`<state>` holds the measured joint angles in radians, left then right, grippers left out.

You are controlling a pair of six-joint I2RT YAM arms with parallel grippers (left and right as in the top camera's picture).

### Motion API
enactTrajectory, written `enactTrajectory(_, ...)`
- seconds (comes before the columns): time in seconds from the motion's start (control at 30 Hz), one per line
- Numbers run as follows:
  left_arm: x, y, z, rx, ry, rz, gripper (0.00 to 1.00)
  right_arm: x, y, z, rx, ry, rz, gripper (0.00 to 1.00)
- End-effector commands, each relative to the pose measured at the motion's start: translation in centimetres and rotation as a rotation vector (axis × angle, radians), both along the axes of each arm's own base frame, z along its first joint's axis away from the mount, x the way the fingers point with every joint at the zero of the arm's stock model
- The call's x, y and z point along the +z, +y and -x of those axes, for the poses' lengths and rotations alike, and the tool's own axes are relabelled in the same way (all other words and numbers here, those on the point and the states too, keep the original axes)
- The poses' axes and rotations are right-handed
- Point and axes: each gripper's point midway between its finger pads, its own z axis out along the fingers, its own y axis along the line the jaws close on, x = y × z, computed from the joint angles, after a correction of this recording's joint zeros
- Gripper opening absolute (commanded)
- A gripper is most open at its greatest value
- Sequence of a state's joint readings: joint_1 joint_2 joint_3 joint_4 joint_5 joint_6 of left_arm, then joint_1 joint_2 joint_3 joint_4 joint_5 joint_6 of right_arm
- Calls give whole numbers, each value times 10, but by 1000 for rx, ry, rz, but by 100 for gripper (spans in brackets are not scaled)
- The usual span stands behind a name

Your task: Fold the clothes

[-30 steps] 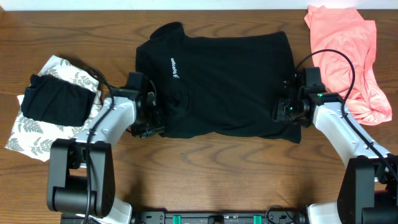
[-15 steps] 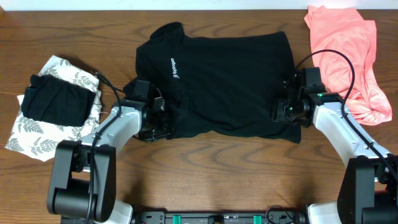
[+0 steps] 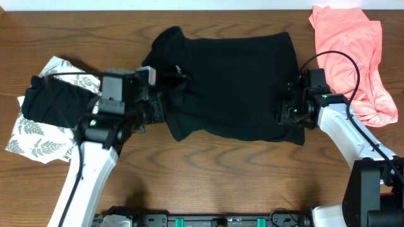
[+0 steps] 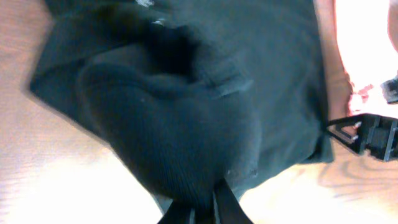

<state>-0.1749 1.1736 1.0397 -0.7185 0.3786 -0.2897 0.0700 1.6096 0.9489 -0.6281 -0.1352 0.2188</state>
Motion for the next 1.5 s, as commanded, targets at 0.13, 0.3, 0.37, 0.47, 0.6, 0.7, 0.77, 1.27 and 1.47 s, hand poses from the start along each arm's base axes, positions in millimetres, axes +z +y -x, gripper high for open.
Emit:
enactTrajectory(0.13, -39, 41, 13, 122, 150, -220, 17, 9, 0, -7, 11, -31, -1, 60)
enactTrajectory(0.3, -64, 46, 12, 124, 241, -271, 49, 9, 0, -6, 11, -30, -1, 60)
enactTrajectory(0.37, -75, 46, 17, 116, 295, -284, 50, 9, 0, -6, 11, -28, -1, 60)
enactTrajectory(0.47, -90, 41, 33, 85, 408, -269, 47, 8, 0, -5, 11, -26, -1, 60)
enactTrajectory(0.6, -99, 20, 57, 17, 508, -175, 47, 9, 0, -6, 11, -28, -1, 60)
enactTrajectory(0.7, -110, 7, 75, -33, 547, -167, 47, 9, 0, -6, 11, -31, -1, 60)
enactTrajectory(0.77, -122, -1, 85, -65, 559, -178, 48, 9, 0, -6, 11, -31, -1, 60)
enactTrajectory(1.27, -187, -25, 115, -281, 457, -248, 54, 9, 0, -6, 11, -31, -1, 60)
enactTrajectory(1.47, -192, -29, 96, -272, 391, -251, 52, 9, 0, -6, 11, -29, -1, 60)
